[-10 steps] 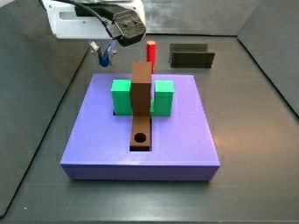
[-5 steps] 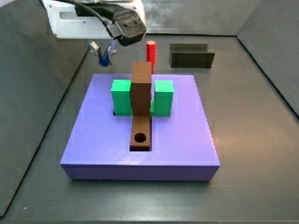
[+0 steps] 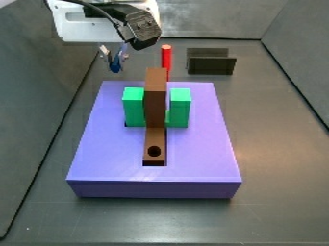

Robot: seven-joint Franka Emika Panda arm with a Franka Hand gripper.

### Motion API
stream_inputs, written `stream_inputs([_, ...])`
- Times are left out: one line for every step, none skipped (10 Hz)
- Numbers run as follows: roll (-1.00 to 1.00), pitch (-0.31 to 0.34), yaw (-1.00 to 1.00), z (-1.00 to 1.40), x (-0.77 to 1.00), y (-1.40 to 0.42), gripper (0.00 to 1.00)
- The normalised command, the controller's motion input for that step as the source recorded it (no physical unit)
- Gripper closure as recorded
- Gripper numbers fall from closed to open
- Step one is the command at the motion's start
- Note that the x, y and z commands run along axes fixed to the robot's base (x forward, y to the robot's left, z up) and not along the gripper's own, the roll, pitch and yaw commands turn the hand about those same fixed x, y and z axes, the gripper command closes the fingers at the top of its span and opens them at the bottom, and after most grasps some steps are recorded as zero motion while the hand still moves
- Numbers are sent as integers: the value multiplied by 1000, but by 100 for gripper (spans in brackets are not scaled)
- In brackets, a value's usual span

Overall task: Pick up the blue object. Move up. Place the blue object on the fixture. Regrasp the blue object. Move to above the board. Insert the blue object.
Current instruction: Place the blue object on the fixture.

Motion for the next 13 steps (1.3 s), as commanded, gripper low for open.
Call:
stream_inputs([0, 0, 0, 0, 0, 46, 100])
stream_inputs([0, 0, 0, 0, 0, 46, 100])
stream_inputs([0, 0, 0, 0, 0, 46, 100])
stream_inputs([0, 0, 0, 0, 0, 43, 100])
stream_inputs([0, 0, 0, 0, 0, 43, 100])
stream_inputs([0, 0, 0, 0, 0, 40, 100])
stream_inputs([0, 0, 0, 0, 0, 46, 100])
stream_inputs([0, 0, 0, 0, 0, 46, 100])
stream_inputs([0, 0, 0, 0, 0, 43, 100])
stream_inputs([0, 0, 0, -17, 0, 0, 100])
stream_inputs([0, 0, 0, -37, 0, 114, 100])
stream_inputs([0, 9, -34, 0, 0, 300, 100])
stream_inputs([-123, 46, -109, 77, 63, 483, 100])
